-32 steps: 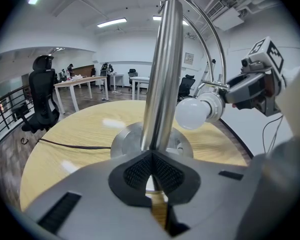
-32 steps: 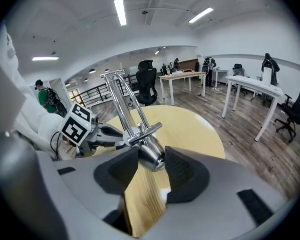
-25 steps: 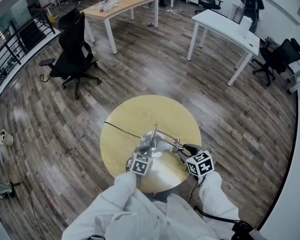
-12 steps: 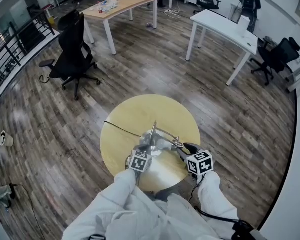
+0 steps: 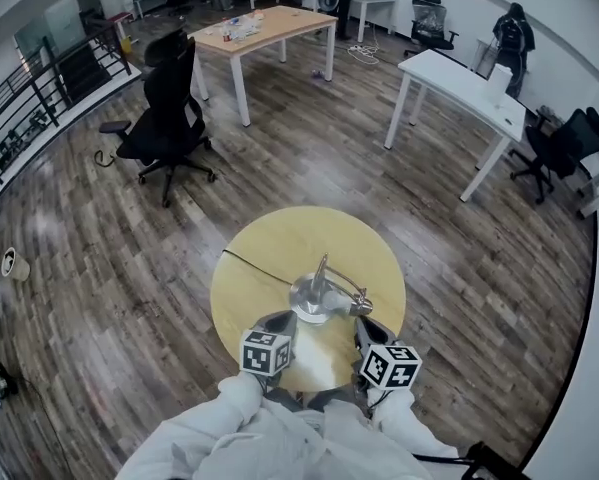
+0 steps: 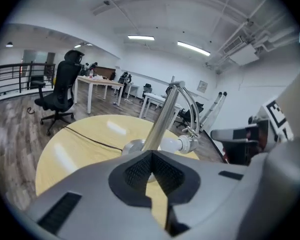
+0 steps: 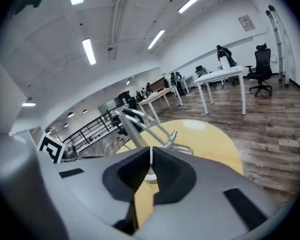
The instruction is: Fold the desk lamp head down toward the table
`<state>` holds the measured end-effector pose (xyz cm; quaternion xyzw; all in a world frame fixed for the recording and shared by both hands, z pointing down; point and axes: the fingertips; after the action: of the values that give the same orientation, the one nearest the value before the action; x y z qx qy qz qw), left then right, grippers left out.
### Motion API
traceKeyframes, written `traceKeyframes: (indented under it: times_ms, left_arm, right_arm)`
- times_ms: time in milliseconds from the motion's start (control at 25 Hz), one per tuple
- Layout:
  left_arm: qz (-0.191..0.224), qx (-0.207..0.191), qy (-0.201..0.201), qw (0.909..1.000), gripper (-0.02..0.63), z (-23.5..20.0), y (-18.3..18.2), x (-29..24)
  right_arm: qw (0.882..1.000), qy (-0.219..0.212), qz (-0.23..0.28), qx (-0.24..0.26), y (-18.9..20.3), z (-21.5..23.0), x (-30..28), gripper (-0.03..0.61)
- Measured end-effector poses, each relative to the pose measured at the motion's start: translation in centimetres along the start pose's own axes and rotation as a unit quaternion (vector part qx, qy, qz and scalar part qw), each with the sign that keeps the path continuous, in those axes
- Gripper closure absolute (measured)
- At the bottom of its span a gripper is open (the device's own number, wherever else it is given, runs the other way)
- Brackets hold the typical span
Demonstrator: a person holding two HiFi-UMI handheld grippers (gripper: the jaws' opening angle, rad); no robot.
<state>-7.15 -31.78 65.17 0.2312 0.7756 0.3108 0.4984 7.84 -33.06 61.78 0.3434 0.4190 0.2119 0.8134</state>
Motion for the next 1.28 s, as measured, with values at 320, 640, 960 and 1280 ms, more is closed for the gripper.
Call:
traceKeyframes:
  times_ms: [320, 640, 960, 1280]
  left_arm:
    - [-0.009, -0.009, 0.011, 0.9999, 0.615, 3.7, 1.9, 1.0]
    - [0.023, 0.013, 0.013, 0.9996, 0.615, 5.9, 0.8, 5.7]
    - [0.056, 0.009, 0.027, 0.9981, 0.615, 8.1, 0.8, 9.4]
    - [0.054, -0.043, 0.050, 0.9964, 0.615, 10.3, 6.6, 15.1]
  right_arm:
    - [0.997, -0.032, -0.039, 0.052, 2.0, -4.7, -2.4, 0.565]
    - [0.997, -0.031, -0.036, 0.053, 1.3, -4.4, 1.0, 0.565]
    - [0.999, -0.012, -0.025, 0.044, 3.9, -6.2, 4.1, 0.565]
    - [0.998, 0.017, -0.021, 0.056, 10.1, -10.5, 8.7, 0.565]
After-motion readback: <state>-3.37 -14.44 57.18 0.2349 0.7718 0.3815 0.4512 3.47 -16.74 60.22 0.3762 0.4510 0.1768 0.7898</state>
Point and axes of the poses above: the fingertips, and each gripper's own axes: x backward along the fingers, z to its right, y out of its underside, and after that the axes turned 5 degrees about -z, right-handed
